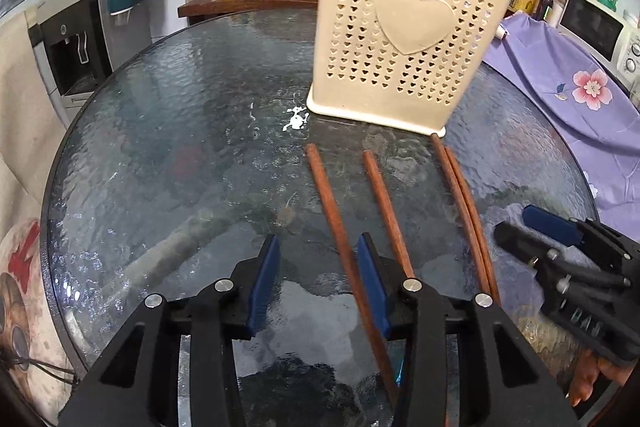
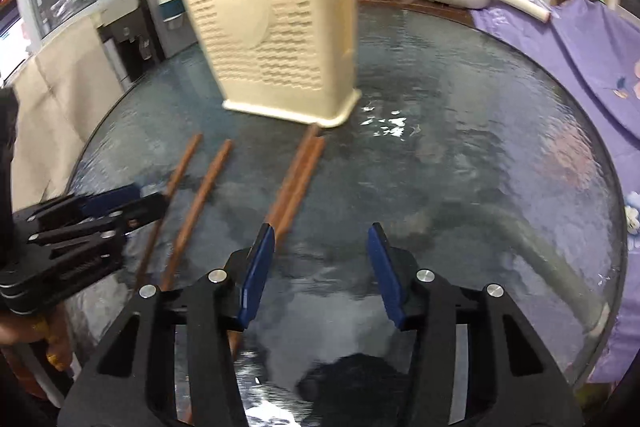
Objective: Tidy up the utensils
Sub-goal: 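Grasp a wooden chopstick with the left tool while the right tool grasps another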
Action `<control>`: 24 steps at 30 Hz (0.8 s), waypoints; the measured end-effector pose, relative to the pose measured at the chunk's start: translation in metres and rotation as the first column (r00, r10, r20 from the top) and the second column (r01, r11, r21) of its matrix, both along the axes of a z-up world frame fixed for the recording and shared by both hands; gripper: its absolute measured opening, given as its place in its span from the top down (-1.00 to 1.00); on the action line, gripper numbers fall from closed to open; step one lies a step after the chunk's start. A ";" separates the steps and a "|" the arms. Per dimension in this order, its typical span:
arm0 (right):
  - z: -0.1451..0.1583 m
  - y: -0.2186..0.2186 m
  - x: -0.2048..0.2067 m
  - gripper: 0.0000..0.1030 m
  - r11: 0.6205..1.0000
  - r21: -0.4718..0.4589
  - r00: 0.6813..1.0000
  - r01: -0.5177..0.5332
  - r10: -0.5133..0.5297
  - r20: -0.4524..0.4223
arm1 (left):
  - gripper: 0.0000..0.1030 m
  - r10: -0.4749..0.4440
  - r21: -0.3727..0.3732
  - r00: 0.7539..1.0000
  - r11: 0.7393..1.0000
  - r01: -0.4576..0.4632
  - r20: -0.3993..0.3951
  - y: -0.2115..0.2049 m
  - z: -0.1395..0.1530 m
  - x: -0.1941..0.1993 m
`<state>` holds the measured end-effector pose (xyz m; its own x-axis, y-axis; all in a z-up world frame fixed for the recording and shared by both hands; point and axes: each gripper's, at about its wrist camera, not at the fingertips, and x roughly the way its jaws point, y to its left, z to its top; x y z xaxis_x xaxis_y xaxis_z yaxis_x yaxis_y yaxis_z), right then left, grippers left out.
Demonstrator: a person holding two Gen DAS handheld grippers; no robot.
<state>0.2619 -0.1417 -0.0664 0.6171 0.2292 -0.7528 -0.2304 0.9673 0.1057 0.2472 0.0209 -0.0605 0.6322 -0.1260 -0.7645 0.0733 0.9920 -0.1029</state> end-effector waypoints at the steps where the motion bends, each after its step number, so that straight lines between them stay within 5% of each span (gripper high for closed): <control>1: -0.002 0.006 0.000 0.05 1.000 -0.019 1.000 -0.011 0.011 -0.005 | 0.22 -0.001 0.006 1.000 1.000 0.001 0.001 -0.001 0.000 0.000; 9: -0.004 0.000 0.003 0.10 0.994 -0.107 1.000 0.011 -0.014 -0.027 | 0.24 -0.008 0.016 1.000 1.000 0.008 -0.006 0.000 -0.001 0.001; 24: 0.000 -0.035 0.023 0.15 0.990 0.006 0.989 0.142 -0.141 -0.050 | 0.27 -0.001 -0.002 1.000 1.000 0.001 -0.026 0.005 0.000 0.026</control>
